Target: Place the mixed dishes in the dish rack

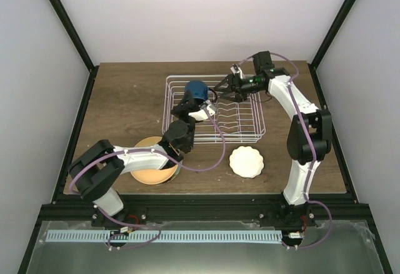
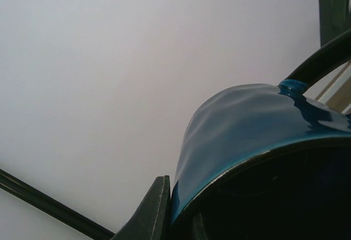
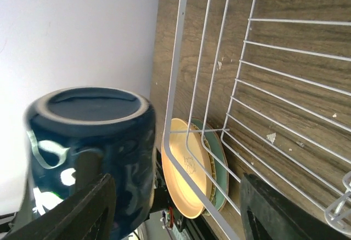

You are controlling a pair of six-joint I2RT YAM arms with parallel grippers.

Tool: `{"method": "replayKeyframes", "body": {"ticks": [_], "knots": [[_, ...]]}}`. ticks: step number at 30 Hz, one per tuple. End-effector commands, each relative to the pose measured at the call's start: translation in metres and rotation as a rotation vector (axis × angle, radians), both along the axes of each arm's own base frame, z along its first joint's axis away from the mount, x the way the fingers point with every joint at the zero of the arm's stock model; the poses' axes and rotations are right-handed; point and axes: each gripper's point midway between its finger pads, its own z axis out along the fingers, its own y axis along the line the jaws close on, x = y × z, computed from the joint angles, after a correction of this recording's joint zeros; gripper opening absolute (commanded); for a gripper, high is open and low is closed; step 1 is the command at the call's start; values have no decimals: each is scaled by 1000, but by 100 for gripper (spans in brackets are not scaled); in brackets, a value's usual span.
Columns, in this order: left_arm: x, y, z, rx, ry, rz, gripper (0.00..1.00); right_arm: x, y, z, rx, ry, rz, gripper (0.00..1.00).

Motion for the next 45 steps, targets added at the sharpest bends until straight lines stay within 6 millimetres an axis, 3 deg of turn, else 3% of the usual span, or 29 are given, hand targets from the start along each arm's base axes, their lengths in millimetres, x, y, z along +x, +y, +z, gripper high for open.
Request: {"method": "replayKeyframes", "body": {"ticks": [1,11,16,24,33,45], "knots": [[-1,-5,44,-157,-106,-30,0,4,17,10,47,-23,52,62],[5,-12,33,-149,-94,-24,0,9,19,5,1,-44,50,61],[3,-5,32,-156,-82,-4,0,23,-2,-4,-47,-38,-14,61],[-4,11,33,-180,-57,27,0,44,-30,1,-93,-82,-92,62],[-3,10,17,-182,-27,23,0,34,-18,20,-19,-102,-45,59],[2,0,2,-187,-11,0,0,8,16,37,68,-96,55,53]]}}
